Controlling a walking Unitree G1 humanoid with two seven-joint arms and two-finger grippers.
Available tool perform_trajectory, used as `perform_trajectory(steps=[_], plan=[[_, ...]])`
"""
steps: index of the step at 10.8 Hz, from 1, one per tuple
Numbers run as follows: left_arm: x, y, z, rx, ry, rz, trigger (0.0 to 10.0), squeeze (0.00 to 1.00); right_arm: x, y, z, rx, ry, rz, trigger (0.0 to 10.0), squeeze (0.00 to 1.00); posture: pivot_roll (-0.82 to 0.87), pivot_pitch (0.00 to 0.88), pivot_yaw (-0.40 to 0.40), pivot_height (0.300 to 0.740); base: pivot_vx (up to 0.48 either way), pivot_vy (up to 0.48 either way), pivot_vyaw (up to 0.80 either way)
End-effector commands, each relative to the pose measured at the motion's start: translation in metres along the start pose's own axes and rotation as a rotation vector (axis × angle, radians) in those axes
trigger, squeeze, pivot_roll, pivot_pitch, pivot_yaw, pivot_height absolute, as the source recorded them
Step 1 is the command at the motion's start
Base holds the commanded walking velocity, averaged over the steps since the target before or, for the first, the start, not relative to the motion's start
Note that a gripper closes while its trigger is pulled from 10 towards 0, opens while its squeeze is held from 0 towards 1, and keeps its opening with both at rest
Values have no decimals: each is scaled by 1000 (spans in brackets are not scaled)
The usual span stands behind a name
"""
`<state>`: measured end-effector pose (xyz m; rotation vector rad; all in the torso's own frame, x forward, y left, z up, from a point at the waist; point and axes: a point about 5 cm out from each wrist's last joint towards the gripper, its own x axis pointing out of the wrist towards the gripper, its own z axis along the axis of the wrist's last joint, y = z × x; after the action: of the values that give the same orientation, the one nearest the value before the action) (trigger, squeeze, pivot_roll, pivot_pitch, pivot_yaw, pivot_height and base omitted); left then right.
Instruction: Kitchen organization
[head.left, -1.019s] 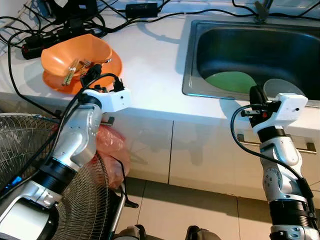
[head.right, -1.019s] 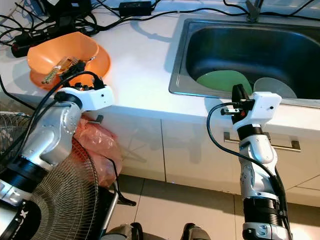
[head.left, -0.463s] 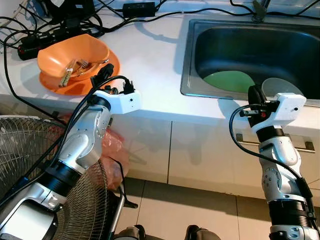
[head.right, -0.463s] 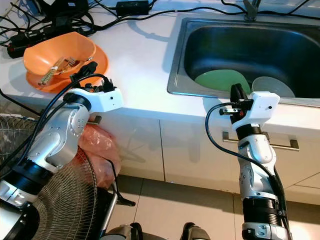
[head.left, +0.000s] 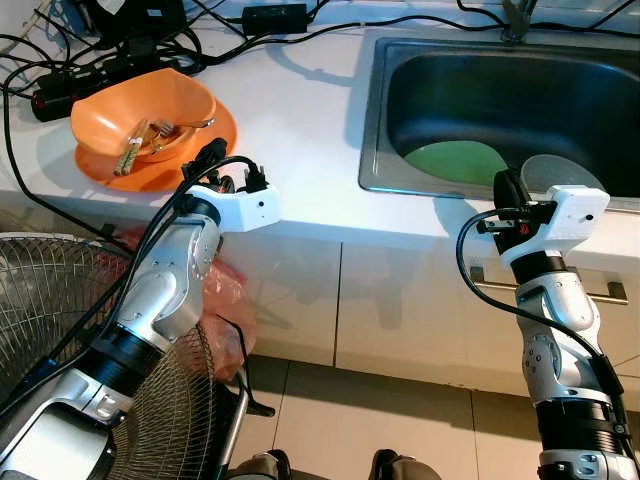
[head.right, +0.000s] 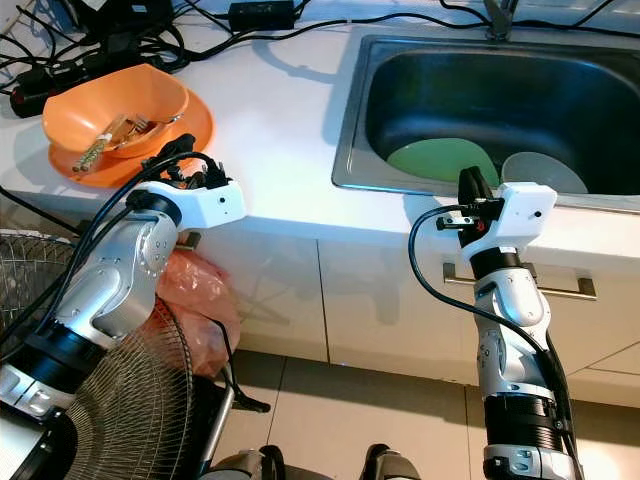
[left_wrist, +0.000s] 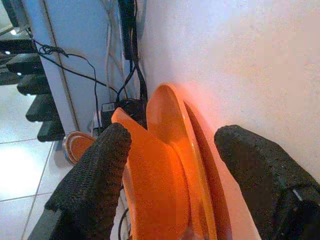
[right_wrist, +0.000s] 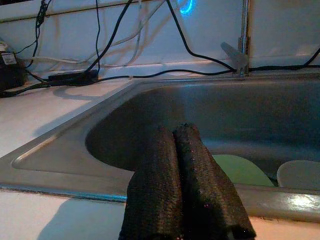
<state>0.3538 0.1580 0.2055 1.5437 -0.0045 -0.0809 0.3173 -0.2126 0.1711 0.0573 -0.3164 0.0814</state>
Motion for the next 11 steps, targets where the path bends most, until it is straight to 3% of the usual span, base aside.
perform_trajectory(steps=[1, 2, 3, 4, 5, 11], plan=[[-2, -30, -6, 5, 30, -137, 10000, 0, -9, -4, -21, 32, 106, -29, 10000, 0, 33, 170, 58, 740, 0, 0, 0], [-1, -30, -9, 5, 44, -139, 10000, 0, -9, -4, -21, 31, 106, -28, 10000, 0, 33, 170, 58, 740, 0, 0, 0], [-1, -30, -13, -3, 67, -143, 0, 0, -9, -4, -21, 31, 107, -28, 10000, 0, 32, 171, 58, 740, 0, 0, 0], [-1, -30, -13, -3, 70, -143, 9647, 0, -9, -5, -20, 31, 107, -28, 10000, 0, 32, 174, 56, 740, 0, 0, 0], [-1, -32, -15, -8, 79, -152, 10000, 0, -8, -5, -20, 30, 108, -29, 10000, 0, 32, 178, 54, 740, 0, 0, 0], [-2, -36, -35, 1, 166, -190, 10000, 0, -8, -6, -20, 29, 109, -29, 10000, 0, 34, 181, 50, 740, 0, 0, 0]])
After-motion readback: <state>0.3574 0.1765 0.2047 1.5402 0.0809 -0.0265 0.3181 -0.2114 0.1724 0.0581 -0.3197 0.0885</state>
